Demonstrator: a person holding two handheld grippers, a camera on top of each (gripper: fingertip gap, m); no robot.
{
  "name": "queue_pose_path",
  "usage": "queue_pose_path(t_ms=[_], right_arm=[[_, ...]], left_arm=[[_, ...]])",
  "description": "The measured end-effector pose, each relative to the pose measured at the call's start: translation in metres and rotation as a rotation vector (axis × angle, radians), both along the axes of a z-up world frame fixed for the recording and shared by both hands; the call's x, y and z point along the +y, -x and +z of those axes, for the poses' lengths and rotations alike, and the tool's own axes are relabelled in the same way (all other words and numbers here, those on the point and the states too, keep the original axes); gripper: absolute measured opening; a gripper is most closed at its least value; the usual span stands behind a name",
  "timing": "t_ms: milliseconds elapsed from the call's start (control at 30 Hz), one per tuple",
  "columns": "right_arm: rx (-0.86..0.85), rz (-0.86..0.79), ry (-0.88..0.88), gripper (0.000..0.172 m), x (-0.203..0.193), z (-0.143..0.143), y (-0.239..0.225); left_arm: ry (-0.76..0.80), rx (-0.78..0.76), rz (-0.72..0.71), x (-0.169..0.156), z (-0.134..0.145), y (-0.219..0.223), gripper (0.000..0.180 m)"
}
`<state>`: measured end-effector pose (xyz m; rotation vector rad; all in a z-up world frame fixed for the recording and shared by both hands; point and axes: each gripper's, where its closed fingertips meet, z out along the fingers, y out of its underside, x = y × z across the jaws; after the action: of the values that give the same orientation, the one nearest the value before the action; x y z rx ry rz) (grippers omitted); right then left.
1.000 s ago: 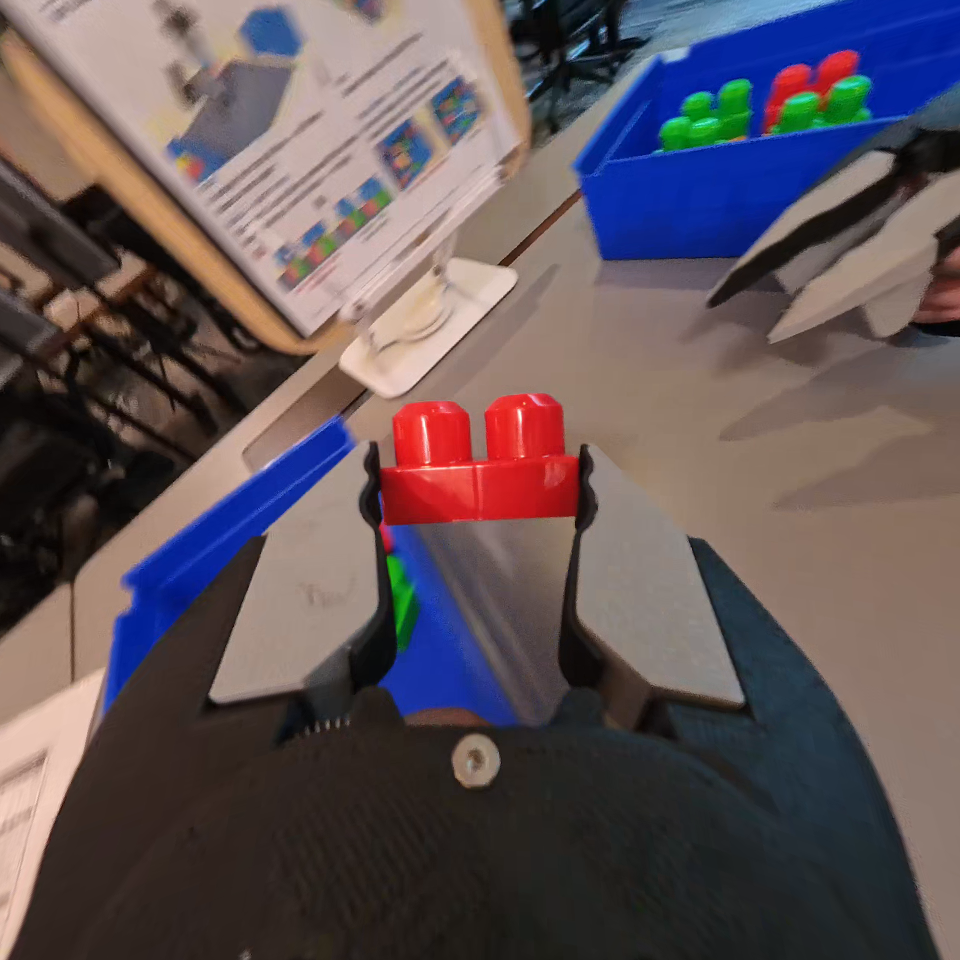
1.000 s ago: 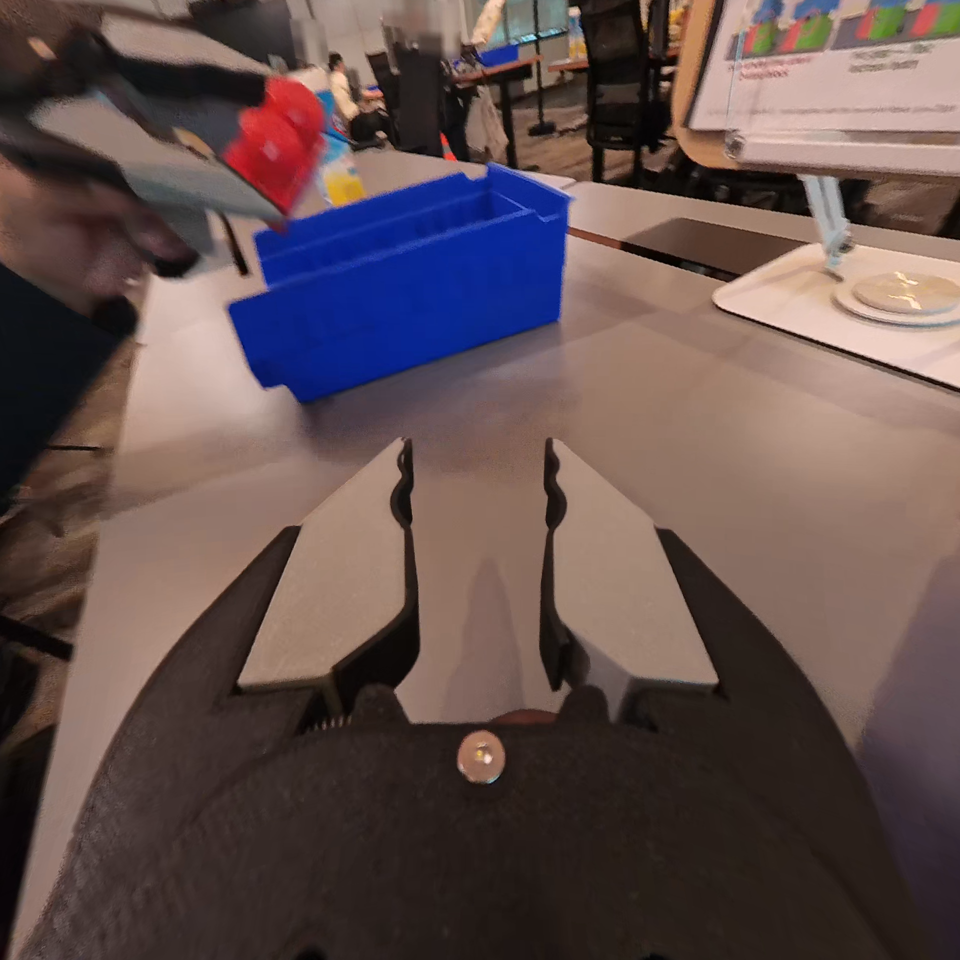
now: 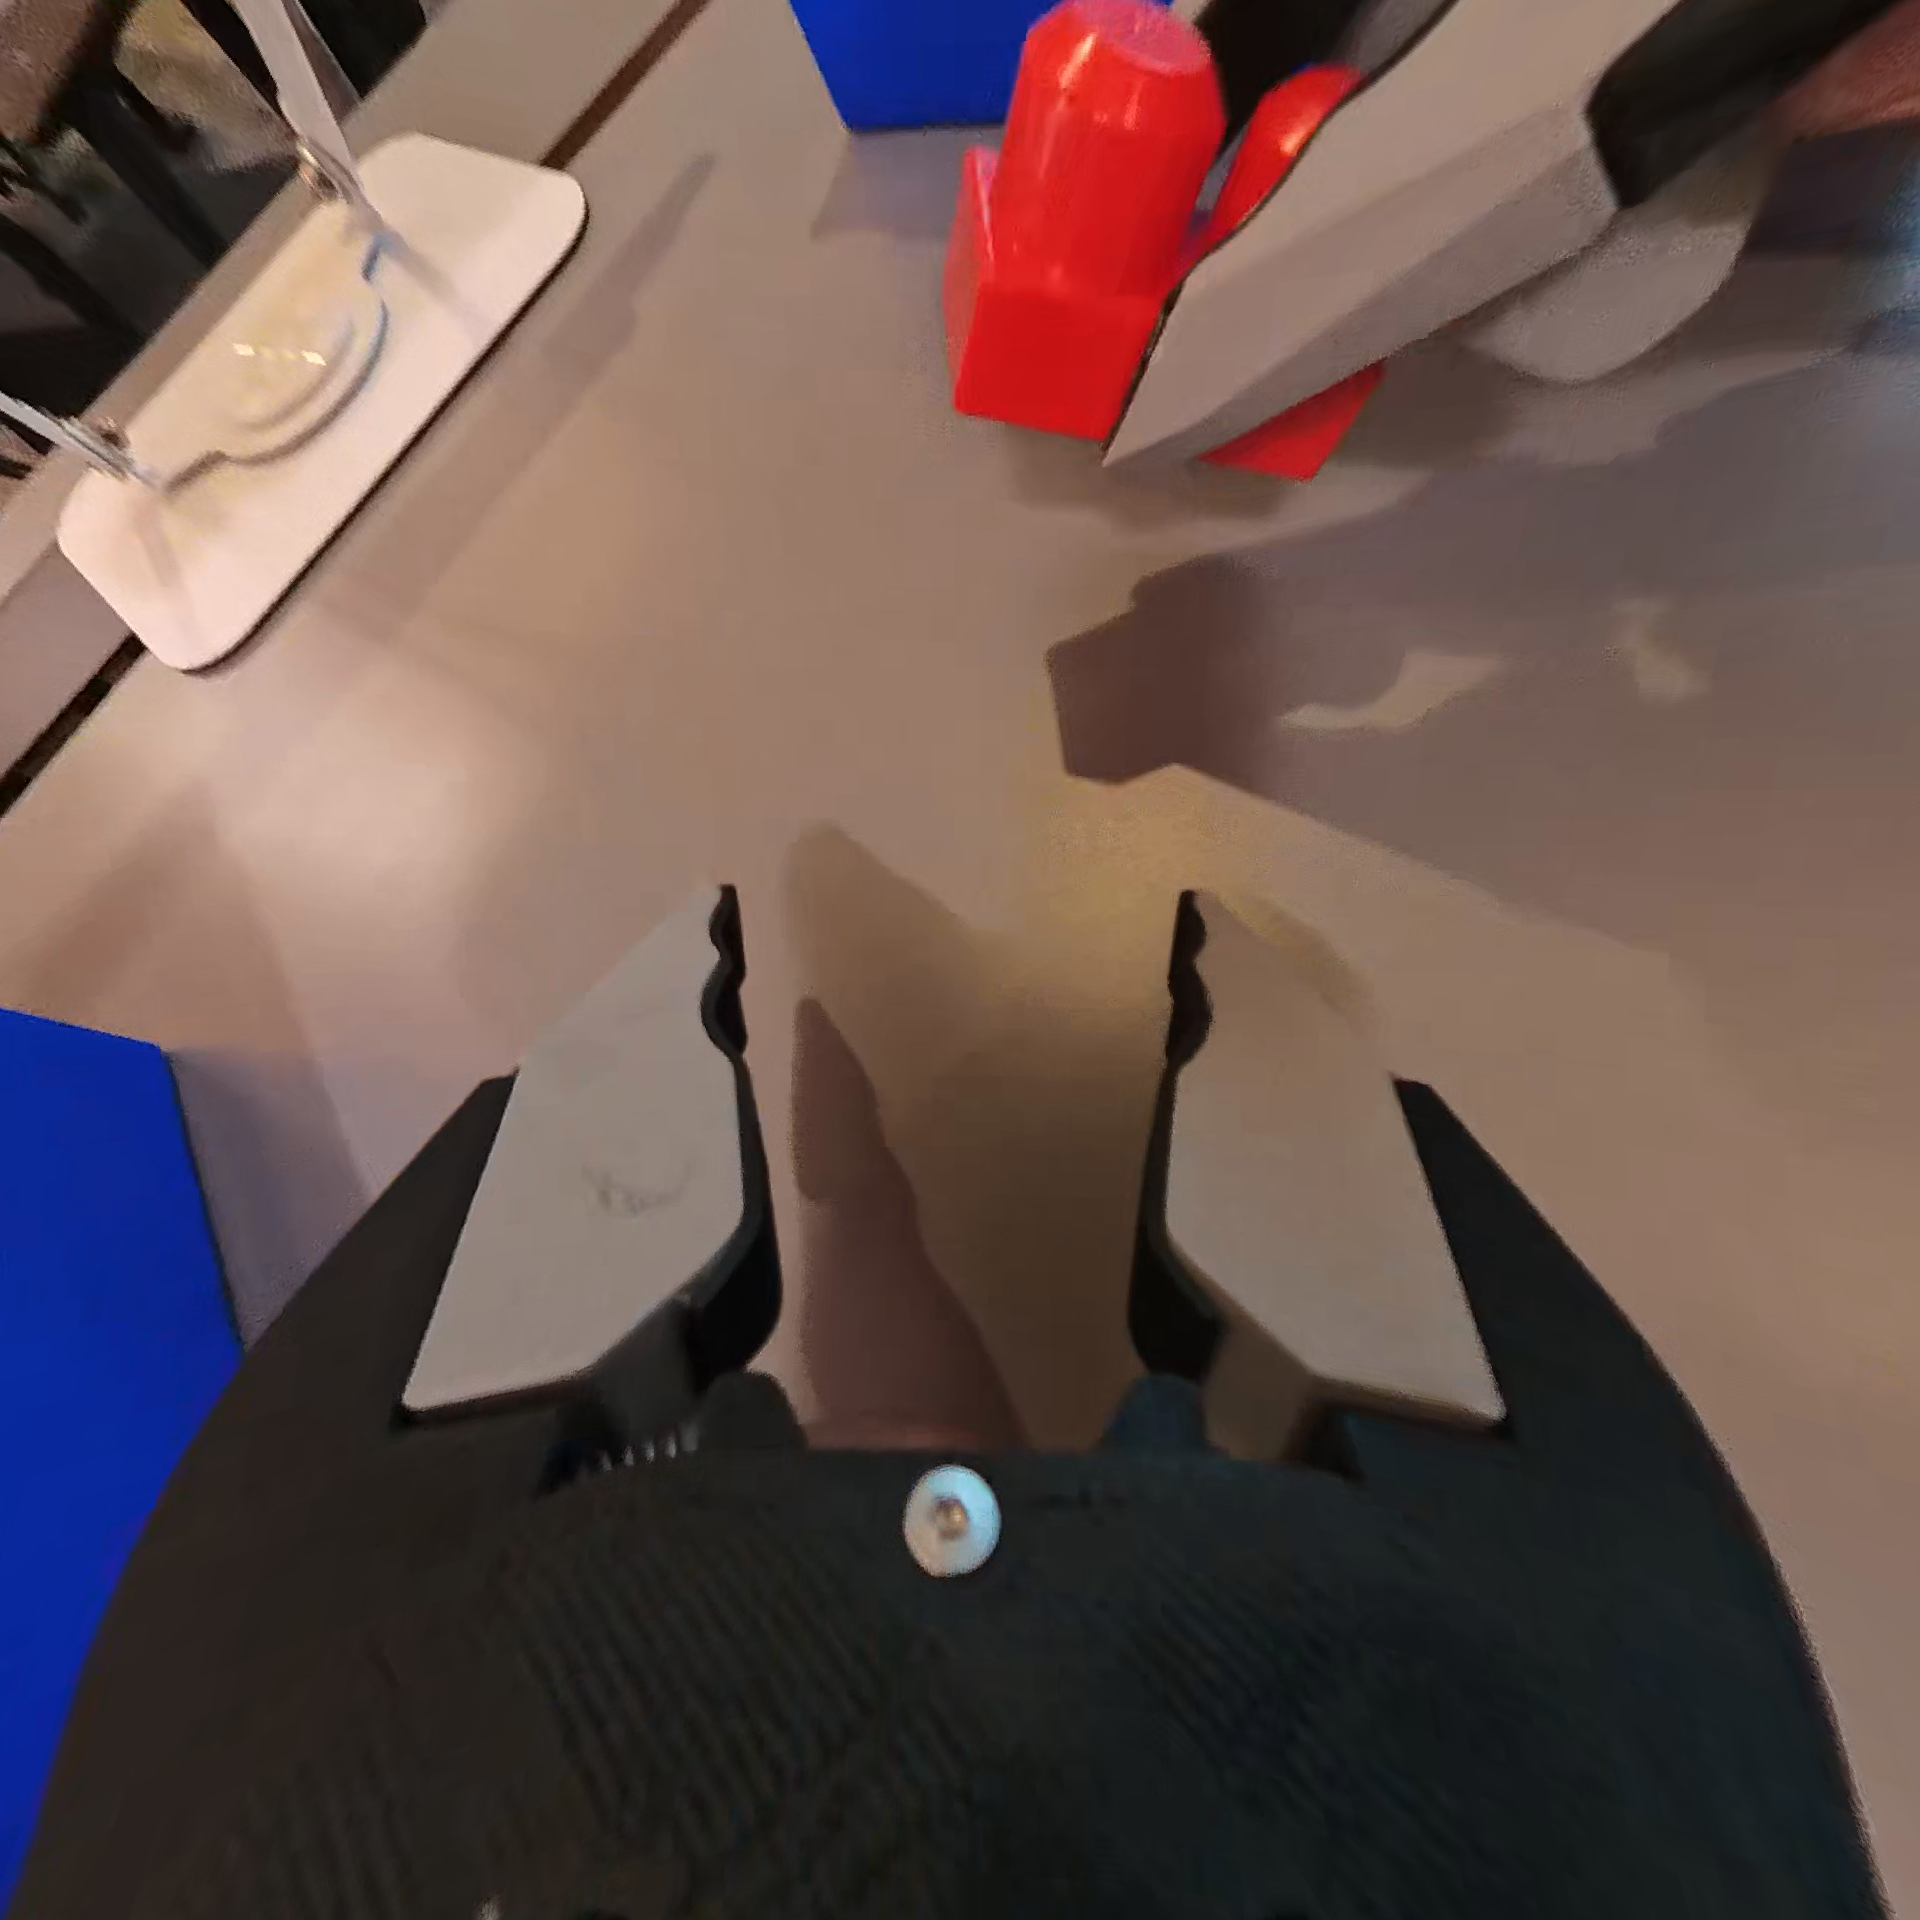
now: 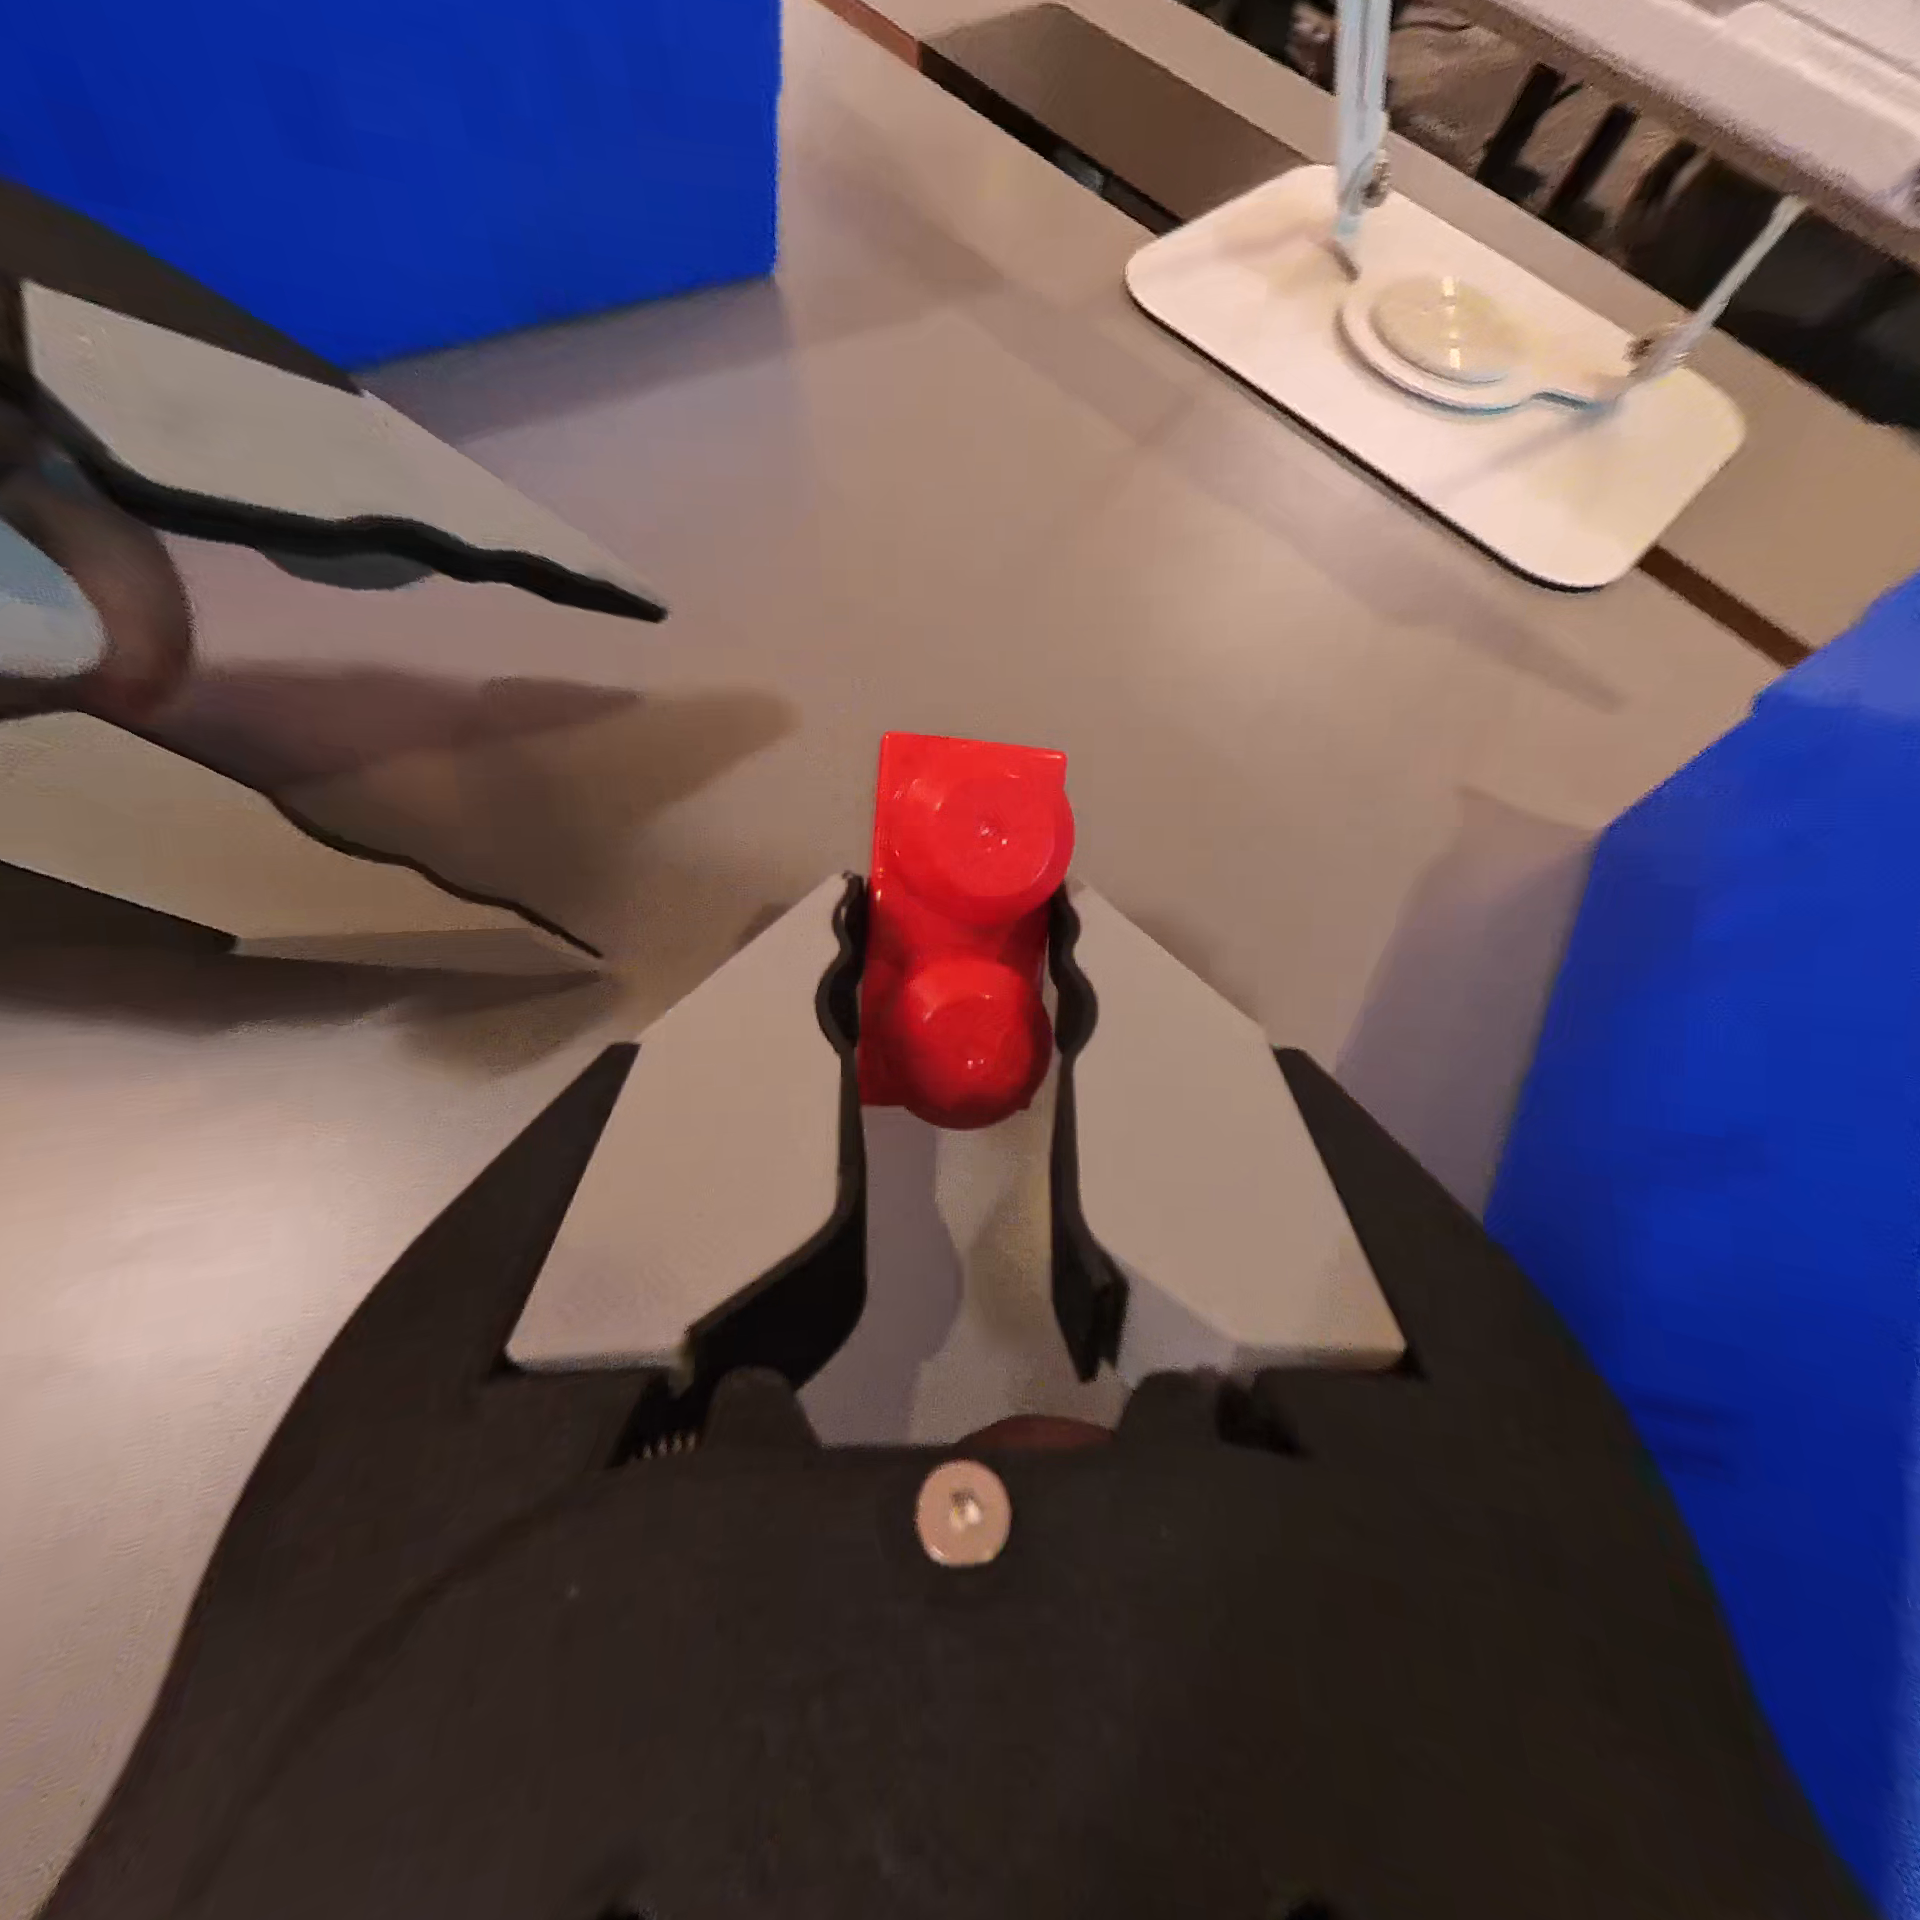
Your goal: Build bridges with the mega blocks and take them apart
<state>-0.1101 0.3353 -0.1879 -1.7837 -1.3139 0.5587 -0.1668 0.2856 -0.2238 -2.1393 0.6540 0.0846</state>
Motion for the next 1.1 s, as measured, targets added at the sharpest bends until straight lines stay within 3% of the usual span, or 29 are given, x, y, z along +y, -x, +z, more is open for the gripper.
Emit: queue_pose_path(t_ms=[133, 233, 467, 633, 700, 800, 867, 1000, 1100], right_arm=[[-0.054, 0.0, 0.058, 0.032, -0.002, -0.017, 0.001], [-0.102, -0.025, 0.045, 0.042, 0.007, -0.029, -0.002], [0.012, -0.024, 0.029, 0.044, 0.008, -0.01, 0.0], [0.064, -0.011, 0.001, 0.044, 0.004, 0.004, -0.002], [0.095, 0.004, -0.008, 0.043, 0.001, 0.012, -0.001], [0.133, 0.033, -0.013, 0.043, -0.007, 0.021, 0.003], [0.142, 0.049, -0.022, 0.043, -0.012, 0.024, 0.005], [0.145, 0.073, -0.044, 0.043, -0.019, 0.028, 0.008], [0.151, 0.075, -0.054, 0.043, -0.02, 0.03, 0.007]], left_arm=[[0.032, -0.043, -0.006, -0.001, -0.005, -0.004, 0.081], [0.047, -0.061, 0.002, -0.001, -0.006, -0.001, 0.081], [0.027, -0.091, 0.038, -0.017, 0.008, 0.008, 0.081], [0.044, -0.182, 0.065, -0.08, 0.046, 0.021, 0.078], [0.032, -0.251, 0.08, -0.111, 0.077, 0.036, 0.078], [-0.043, -0.224, 0.226, -0.14, 0.127, 0.103, 0.078], [-0.036, -0.199, 0.348, -0.151, 0.144, 0.16, 0.077], [0.223, -0.245, 0.475, -0.159, 0.113, 0.231, 0.075], [0.375, -0.152, 0.559, -0.156, 0.074, 0.263, 0.075]])
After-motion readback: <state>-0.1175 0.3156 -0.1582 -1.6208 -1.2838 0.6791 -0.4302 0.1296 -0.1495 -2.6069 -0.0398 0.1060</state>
